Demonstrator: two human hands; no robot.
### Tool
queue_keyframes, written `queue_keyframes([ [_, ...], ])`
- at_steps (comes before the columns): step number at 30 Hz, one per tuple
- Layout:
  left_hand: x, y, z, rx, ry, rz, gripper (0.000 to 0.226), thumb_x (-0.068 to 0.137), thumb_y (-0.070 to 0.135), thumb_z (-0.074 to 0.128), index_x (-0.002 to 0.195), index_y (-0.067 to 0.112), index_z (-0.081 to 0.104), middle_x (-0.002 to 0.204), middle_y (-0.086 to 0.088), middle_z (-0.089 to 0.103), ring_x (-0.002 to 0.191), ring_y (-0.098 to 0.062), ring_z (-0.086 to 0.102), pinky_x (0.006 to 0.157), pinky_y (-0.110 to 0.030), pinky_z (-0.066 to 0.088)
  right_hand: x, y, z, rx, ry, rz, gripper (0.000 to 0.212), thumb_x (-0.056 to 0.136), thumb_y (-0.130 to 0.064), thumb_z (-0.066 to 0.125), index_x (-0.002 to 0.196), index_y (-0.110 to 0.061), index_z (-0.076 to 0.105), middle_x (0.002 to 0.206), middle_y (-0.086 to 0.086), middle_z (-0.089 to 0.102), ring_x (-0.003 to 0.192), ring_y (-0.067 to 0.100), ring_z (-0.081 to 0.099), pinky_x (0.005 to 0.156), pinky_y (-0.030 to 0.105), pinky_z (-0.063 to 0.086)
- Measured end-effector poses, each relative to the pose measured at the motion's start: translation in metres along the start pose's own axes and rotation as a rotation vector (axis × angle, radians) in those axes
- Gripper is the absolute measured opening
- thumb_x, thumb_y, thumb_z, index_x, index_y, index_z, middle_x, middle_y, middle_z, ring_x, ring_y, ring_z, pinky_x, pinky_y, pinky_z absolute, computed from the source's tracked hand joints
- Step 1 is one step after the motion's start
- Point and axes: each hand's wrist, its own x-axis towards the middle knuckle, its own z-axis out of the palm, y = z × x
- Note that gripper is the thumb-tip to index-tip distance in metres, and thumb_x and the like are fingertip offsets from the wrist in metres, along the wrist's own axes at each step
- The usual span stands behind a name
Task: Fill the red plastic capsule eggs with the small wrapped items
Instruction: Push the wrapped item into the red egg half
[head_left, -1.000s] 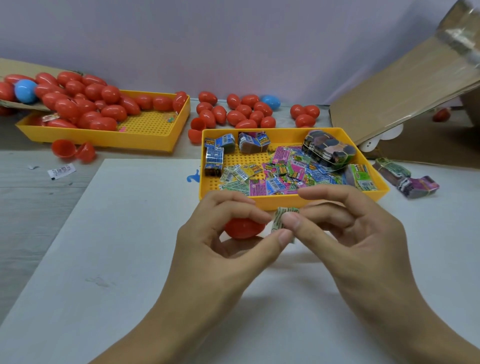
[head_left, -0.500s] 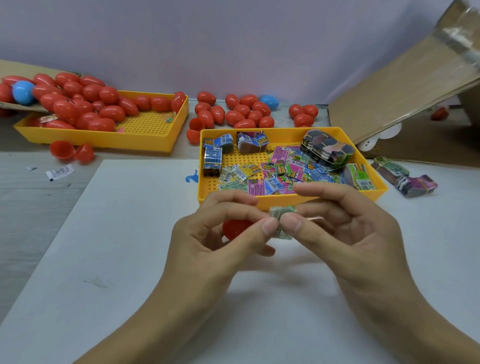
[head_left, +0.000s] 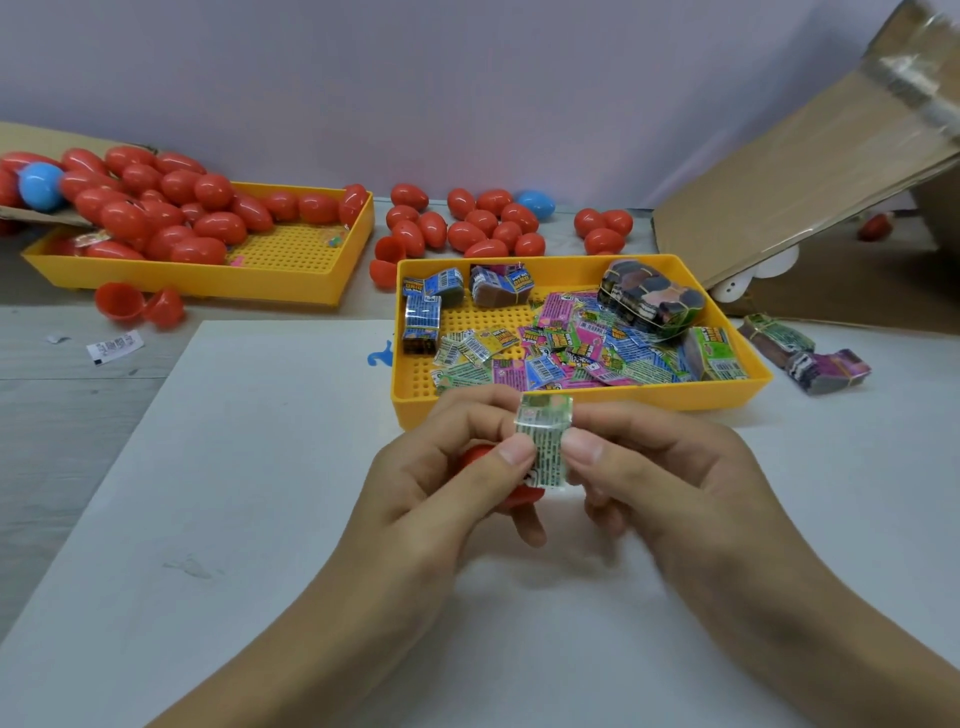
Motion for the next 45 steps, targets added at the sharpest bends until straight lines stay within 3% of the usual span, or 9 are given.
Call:
queue_keyframes([
  [6, 0.001, 0.002, 0.002, -0.130, -0.050, -0.079, 0.022, 0.082, 0.012, 0.056, 0.077, 0.000, 0.073, 0.107, -0.010, 0.063, 0.071, -0.021, 0.061, 0.055, -0.030, 0.051, -0.001, -0.004, 0.001, 0.016, -0.048, -0.008, 0.019, 0.081, -0.023, 0.075, 0.099, -0.020, 0.079, 0.069, -0.007, 0.068, 0.057, -0.001, 0.055, 0.054, 0.006, 0.040],
  [10, 0.001, -0.001, 0.000, -0.090, -0.076, -0.074, 0.018, 0.075, 0.015, 0.066, 0.081, -0.002, 0.071, 0.110, -0.008, 0.062, 0.079, -0.024, 0.062, 0.057, -0.029, 0.051, -0.002, -0.002, 0.001, -0.067, 0.036, 0.017, 0.017, 0.078, -0.021, 0.068, 0.091, -0.021, 0.079, 0.061, -0.009, 0.064, 0.052, -0.001, 0.053, 0.049, 0.008, 0.038],
  [15, -0.004, -0.005, 0.002, 0.144, -0.093, 0.025, 0.017, 0.081, 0.031, 0.056, 0.074, 0.023, 0.069, 0.111, 0.008, 0.061, 0.082, -0.016, 0.062, 0.063, -0.028, 0.052, -0.004, -0.002, 0.004, -0.215, 0.085, -0.079, 0.016, 0.073, -0.030, 0.074, 0.089, -0.031, 0.077, 0.071, -0.005, 0.069, 0.063, 0.007, 0.061, 0.048, 0.027, 0.045],
  [21, -0.008, -0.006, 0.001, 0.224, -0.023, 0.086, 0.028, 0.085, 0.034, 0.054, 0.083, 0.010, 0.068, 0.110, 0.006, 0.059, 0.079, -0.019, 0.063, 0.063, -0.031, 0.053, -0.006, 0.000, 0.003, -0.367, 0.208, -0.199, 0.021, 0.076, -0.013, 0.070, 0.083, -0.031, 0.077, 0.079, -0.009, 0.072, 0.065, 0.013, 0.063, 0.045, 0.032, 0.049],
  [27, -0.006, -0.009, 0.001, 0.276, 0.021, 0.121, 0.020, 0.082, 0.033, 0.055, 0.077, 0.017, 0.066, 0.108, 0.010, 0.061, 0.071, -0.015, 0.064, 0.056, -0.030, 0.054, -0.008, -0.002, 0.007, -0.460, 0.184, -0.291, 0.015, 0.077, -0.019, 0.076, 0.083, -0.032, 0.076, 0.077, -0.009, 0.070, 0.063, 0.015, 0.061, 0.044, 0.022, 0.042],
  [31, -0.007, -0.008, 0.002, 0.312, -0.025, 0.137, 0.019, 0.084, 0.030, 0.055, 0.077, 0.016, 0.066, 0.108, 0.009, 0.059, 0.076, -0.022, 0.064, 0.054, -0.032, 0.056, -0.008, -0.002, 0.006, -0.504, 0.205, -0.341, 0.030, 0.079, -0.017, 0.073, 0.098, -0.040, 0.073, 0.082, -0.015, 0.071, 0.064, 0.014, 0.060, 0.044, 0.028, 0.045],
  [34, -0.008, -0.006, 0.002, 0.281, -0.015, 0.131, 0.024, 0.084, 0.031, 0.056, 0.079, 0.011, 0.067, 0.108, 0.007, 0.060, 0.074, -0.022, 0.064, 0.055, -0.031, 0.054, -0.007, 0.001, 0.005, -0.547, 0.208, -0.357, 0.026, 0.079, -0.013, 0.071, 0.091, -0.036, 0.075, 0.080, -0.013, 0.070, 0.057, 0.015, 0.056, 0.043, 0.032, 0.043],
  [40, -0.009, -0.003, 0.001, 0.144, 0.064, 0.077, 0.021, 0.080, 0.036, 0.057, 0.087, 0.021, 0.071, 0.093, -0.001, 0.066, 0.073, -0.019, 0.062, 0.056, -0.028, 0.050, -0.006, 0.001, 0.004, -0.457, 0.254, -0.273, 0.015, 0.073, -0.038, 0.068, 0.085, -0.038, 0.076, 0.077, -0.016, 0.071, 0.057, 0.010, 0.057, 0.045, 0.026, 0.048],
  [45, -0.007, -0.002, 0.002, 0.193, 0.082, 0.093, 0.029, 0.082, 0.040, 0.056, 0.074, 0.017, 0.071, 0.098, -0.001, 0.063, 0.072, -0.018, 0.060, 0.055, -0.027, 0.048, -0.007, 0.000, 0.006, -0.457, 0.226, -0.311, 0.032, 0.072, -0.010, 0.072, 0.091, -0.036, 0.074, 0.079, -0.015, 0.069, 0.057, 0.009, 0.054, 0.047, 0.028, 0.046],
])
